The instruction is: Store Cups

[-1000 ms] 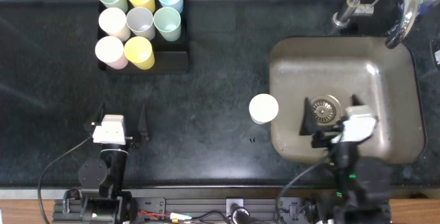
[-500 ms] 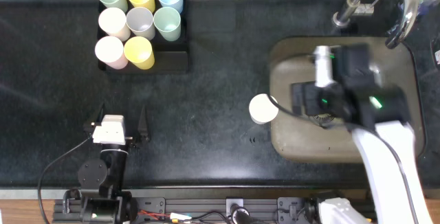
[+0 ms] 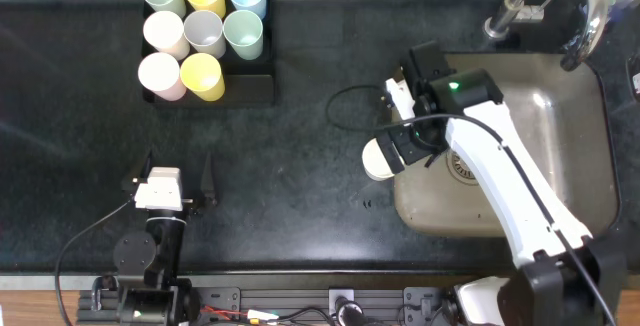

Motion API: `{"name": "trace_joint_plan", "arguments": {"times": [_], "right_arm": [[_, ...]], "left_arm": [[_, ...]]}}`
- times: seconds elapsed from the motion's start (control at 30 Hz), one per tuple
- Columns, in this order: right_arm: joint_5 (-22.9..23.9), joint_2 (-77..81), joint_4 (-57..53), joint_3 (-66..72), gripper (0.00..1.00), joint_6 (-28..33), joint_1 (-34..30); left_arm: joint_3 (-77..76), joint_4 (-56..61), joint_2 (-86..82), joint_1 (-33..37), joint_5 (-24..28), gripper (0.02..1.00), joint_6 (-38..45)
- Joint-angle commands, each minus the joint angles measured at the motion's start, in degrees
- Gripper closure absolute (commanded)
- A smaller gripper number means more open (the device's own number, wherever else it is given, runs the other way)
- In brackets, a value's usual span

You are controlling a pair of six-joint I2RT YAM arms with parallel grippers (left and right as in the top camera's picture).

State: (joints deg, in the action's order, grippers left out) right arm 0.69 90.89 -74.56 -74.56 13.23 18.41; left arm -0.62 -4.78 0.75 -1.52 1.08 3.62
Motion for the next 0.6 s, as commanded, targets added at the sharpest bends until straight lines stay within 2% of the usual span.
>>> {"name": "trace_joint_plan", "arguments": {"times": [0.03, 0.6], "right_arm": [[-0.7, 2.1, 0.3, -0.7, 0.003, 2.3, -0.1], [-1.3, 8.0, 3.5, -0.7, 0.005, 3.8, -0.1]], "left_arm": [[-0.1, -0.5, -0.5, 0.0, 0.1, 0.018, 1.1], [-0.1, -0.5, -0.5, 0.0, 0.1, 0.018, 1.1]]}}
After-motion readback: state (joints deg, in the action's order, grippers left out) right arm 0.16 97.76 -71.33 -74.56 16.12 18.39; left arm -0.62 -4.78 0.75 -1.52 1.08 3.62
